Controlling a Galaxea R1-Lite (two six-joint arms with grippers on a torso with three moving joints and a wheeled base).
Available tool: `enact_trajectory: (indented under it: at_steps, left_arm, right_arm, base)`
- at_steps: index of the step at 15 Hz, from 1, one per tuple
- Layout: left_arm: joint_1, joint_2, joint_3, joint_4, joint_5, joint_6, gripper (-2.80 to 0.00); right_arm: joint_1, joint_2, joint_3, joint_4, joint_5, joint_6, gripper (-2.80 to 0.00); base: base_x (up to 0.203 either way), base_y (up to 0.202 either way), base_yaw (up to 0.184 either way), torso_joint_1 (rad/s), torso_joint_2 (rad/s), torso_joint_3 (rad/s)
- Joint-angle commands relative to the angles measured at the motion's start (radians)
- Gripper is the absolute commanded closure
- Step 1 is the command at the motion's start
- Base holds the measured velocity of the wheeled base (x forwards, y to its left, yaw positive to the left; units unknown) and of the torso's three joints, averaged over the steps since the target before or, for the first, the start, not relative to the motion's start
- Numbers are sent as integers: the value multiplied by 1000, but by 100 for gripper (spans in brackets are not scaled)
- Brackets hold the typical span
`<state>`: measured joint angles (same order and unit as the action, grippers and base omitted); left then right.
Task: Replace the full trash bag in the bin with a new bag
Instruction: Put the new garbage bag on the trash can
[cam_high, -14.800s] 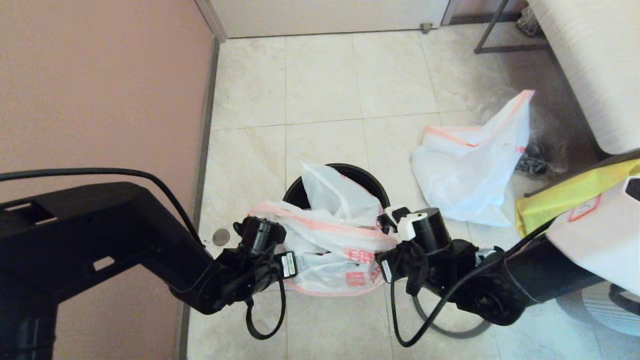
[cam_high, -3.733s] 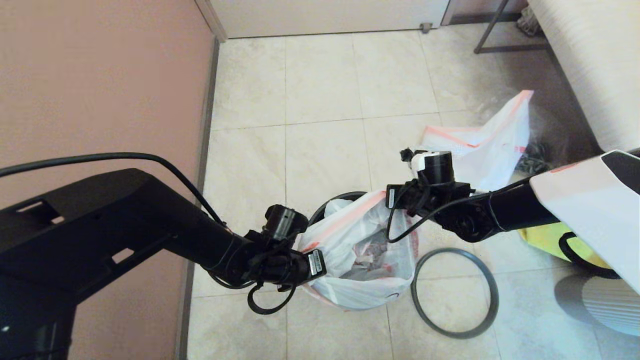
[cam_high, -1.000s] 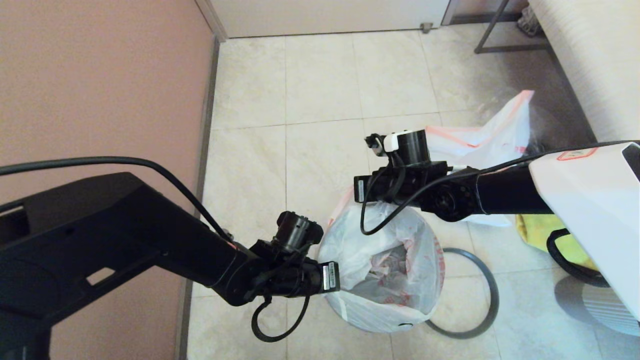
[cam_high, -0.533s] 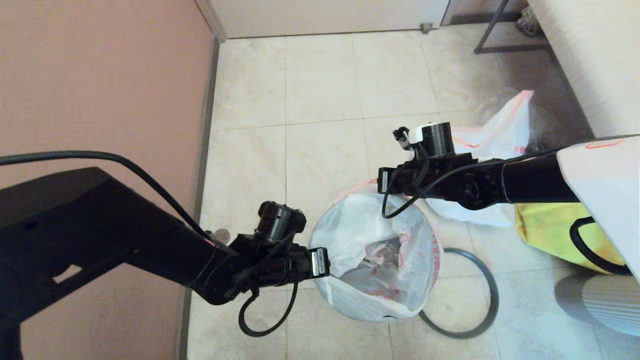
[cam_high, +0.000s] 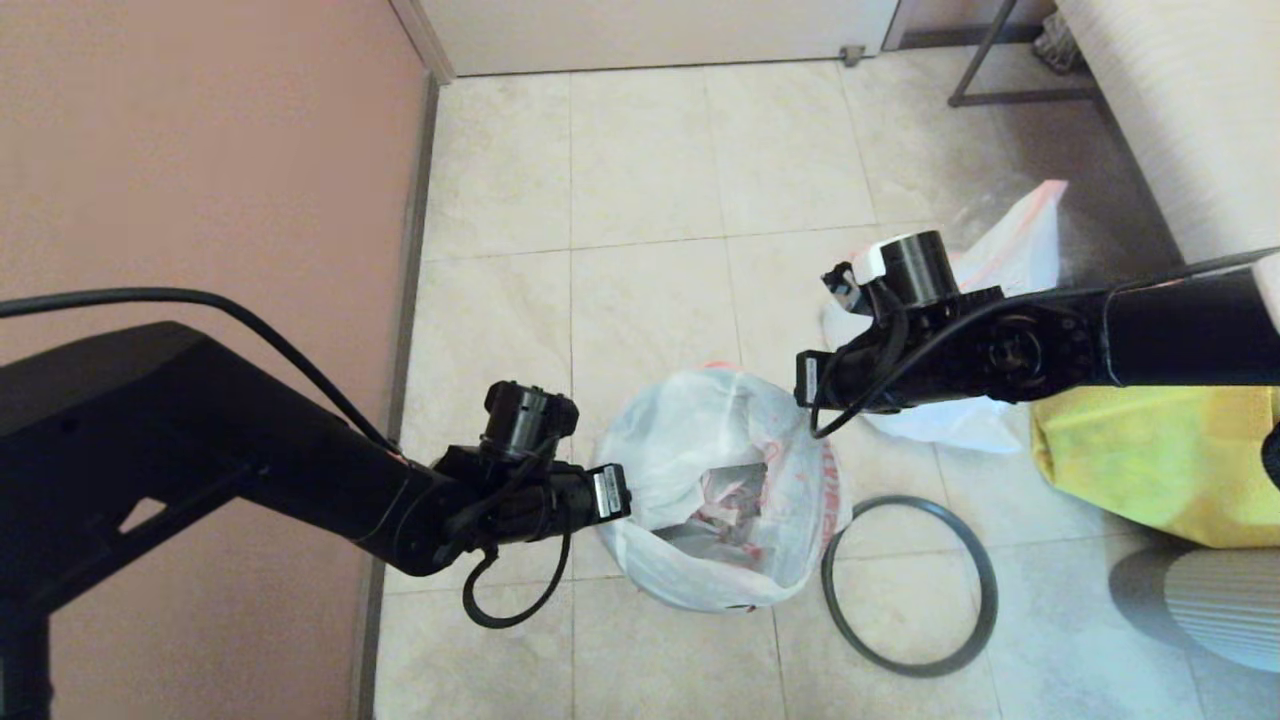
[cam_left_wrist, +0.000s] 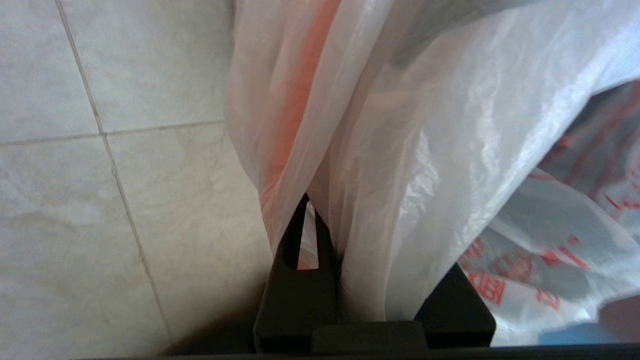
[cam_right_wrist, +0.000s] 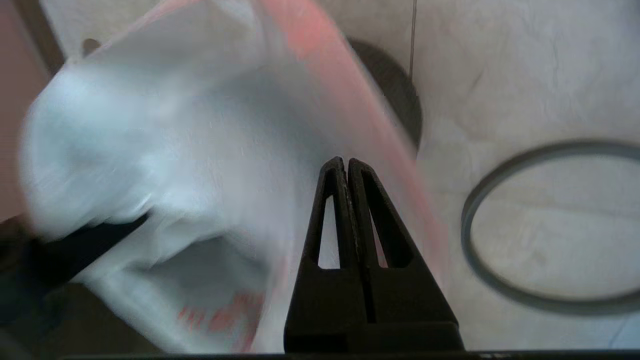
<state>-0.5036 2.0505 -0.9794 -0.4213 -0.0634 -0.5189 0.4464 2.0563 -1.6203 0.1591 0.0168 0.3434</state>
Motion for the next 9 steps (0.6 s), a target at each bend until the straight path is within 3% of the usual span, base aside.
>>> enact_trajectory:
  at_steps: [1,5,6,9]
  left_arm:
    - [0,31,0,-2,0,-4,0]
    - [-1,83,-44,-4,4,-7,0]
    - [-6,83,-41,-2,4,-9,-280]
    - [-20,61,-27,2,7,-16,-280]
  right_arm:
    - [-1,-88,37,6,-1,10,0]
    - [7,-198,113,99,-35,9,0]
    - [15,-216,114,151,-55,2,0]
    - [53,-255,117,239,-102,-23,0]
  base:
    - [0,0,0,0,0,0]
    - [0,0,0,0,0,0]
    - [0,0,0,0,0,0]
    - [0,0,0,0,0,0]
